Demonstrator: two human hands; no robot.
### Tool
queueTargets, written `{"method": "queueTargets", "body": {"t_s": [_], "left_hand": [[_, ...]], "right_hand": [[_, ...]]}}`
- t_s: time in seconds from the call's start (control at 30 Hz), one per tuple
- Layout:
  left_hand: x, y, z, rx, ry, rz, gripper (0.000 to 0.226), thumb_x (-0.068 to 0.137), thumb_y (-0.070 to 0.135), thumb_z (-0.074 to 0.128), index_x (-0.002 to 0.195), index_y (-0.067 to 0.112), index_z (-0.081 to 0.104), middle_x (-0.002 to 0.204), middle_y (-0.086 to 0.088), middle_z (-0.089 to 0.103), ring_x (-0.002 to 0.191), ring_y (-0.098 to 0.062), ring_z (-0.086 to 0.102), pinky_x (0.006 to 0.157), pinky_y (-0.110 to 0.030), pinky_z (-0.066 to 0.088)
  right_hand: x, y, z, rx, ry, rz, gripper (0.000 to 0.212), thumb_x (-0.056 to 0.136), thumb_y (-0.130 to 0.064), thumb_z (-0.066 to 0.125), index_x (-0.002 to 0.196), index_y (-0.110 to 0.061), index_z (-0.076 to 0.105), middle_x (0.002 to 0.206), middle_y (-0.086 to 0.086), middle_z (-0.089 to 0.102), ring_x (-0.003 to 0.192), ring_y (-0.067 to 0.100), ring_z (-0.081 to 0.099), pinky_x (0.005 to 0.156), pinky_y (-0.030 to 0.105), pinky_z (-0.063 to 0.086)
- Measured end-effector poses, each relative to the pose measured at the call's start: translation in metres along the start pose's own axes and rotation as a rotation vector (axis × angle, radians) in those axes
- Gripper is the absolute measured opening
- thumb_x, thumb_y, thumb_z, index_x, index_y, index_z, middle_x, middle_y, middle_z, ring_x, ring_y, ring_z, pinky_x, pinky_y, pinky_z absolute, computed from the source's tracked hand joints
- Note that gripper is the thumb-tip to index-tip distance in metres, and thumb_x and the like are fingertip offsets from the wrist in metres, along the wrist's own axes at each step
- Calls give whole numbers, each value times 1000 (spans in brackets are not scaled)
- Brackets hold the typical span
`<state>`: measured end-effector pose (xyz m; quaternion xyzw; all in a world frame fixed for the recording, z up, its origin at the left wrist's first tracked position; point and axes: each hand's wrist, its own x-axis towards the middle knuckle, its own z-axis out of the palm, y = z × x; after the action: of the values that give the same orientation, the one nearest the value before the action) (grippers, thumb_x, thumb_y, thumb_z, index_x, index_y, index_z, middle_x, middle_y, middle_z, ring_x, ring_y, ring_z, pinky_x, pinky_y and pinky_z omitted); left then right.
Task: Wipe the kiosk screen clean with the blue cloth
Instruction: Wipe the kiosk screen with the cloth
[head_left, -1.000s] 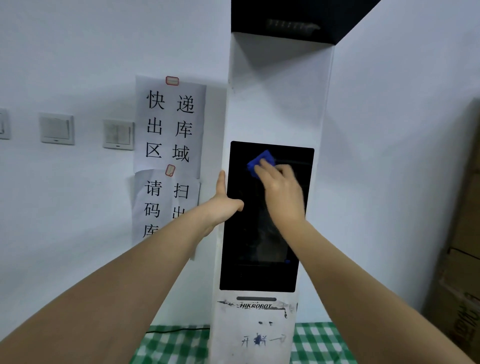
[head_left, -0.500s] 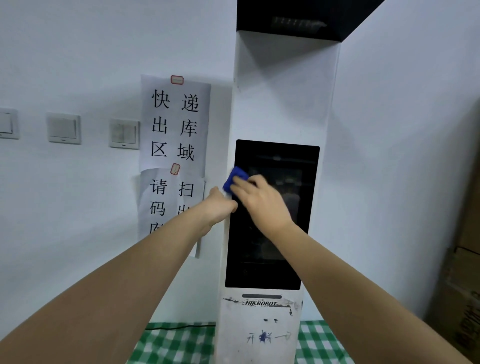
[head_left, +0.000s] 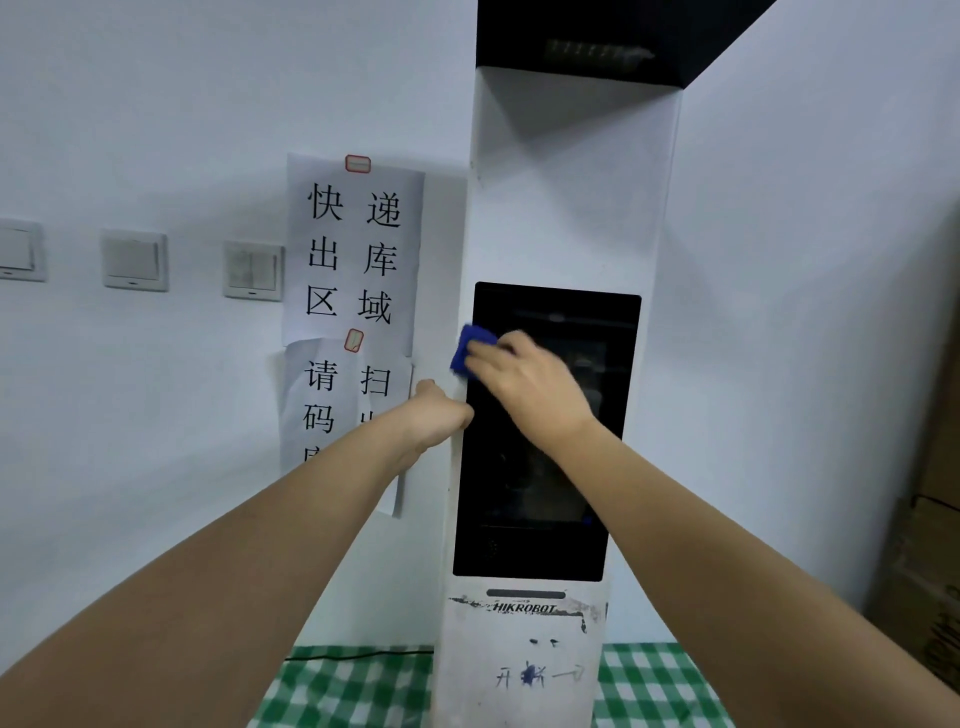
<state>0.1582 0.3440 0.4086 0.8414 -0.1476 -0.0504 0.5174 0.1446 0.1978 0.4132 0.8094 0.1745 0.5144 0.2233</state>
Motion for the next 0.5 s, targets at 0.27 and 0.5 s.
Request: {"method": "queueTargets", "body": {"t_s": [0.27,0.5], "left_hand": [[-1,2,7,-23,1,1,79,88,12,49,153,13,5,132,-12,43,113,-25,43,95,-33,41],[-2,4,5,-9,-15,-6,78,88,13,49,153,11,6,148,-13,33,128,-29,38,107,-36,37]], "right_hand": [[-29,-6,0,16,-107,-142,47,55,-3,85,101,-8,73,110,6,69,80,27,62,61,31,52],[-21,1,-2,60,71,200,49,53,8,81,99,-3,72,109,9,70,81,32,62,46,29,48]]}}
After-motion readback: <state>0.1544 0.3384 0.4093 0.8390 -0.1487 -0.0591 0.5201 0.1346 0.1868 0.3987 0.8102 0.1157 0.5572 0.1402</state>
